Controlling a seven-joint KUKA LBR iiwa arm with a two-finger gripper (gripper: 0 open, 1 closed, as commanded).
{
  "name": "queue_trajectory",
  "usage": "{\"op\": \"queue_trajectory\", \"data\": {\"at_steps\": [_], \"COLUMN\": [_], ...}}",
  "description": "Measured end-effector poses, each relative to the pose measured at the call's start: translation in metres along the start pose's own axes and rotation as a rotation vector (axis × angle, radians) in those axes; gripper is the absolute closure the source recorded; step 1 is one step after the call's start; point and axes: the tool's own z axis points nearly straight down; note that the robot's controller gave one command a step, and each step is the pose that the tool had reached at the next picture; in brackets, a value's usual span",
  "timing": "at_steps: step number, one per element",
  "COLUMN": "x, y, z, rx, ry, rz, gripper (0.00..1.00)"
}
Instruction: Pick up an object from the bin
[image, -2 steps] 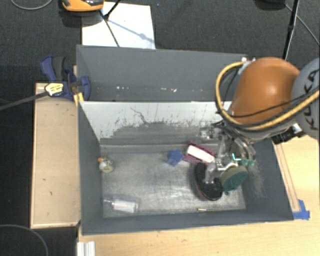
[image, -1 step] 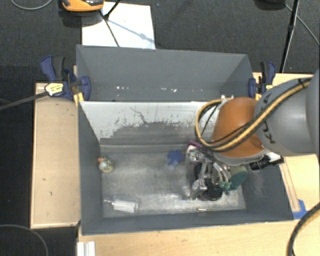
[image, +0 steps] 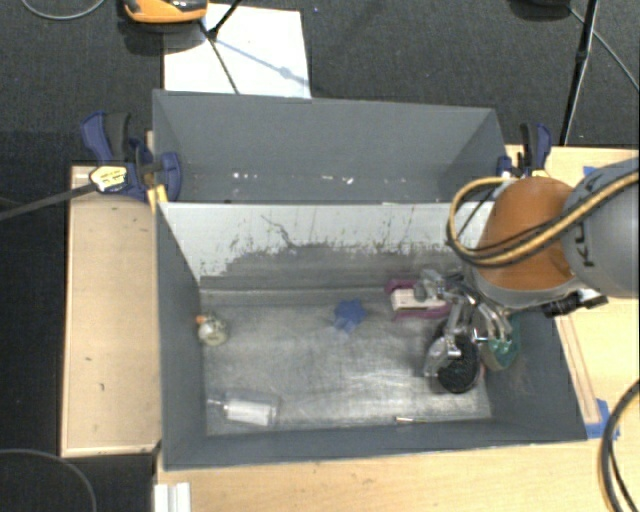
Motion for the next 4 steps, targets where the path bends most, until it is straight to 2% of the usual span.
{"op": "queue_trajectory", "data": {"at_steps": [1,2,3,4], "x": [0.036,0.020,0.031,0.027], "y": [-0.074,0.001,0.044,0.043], "z": [-0.003,-0.005,0.000,-0.003], "rx": [0.002,0.007,0.007,0.008], "ry": [-0.002,-0.005,-0.008,-0.023], "rz": [-0.261,-0.371,-0.426,-0.420], "gripper": [0.00,0.00,0.00,1.00]}}
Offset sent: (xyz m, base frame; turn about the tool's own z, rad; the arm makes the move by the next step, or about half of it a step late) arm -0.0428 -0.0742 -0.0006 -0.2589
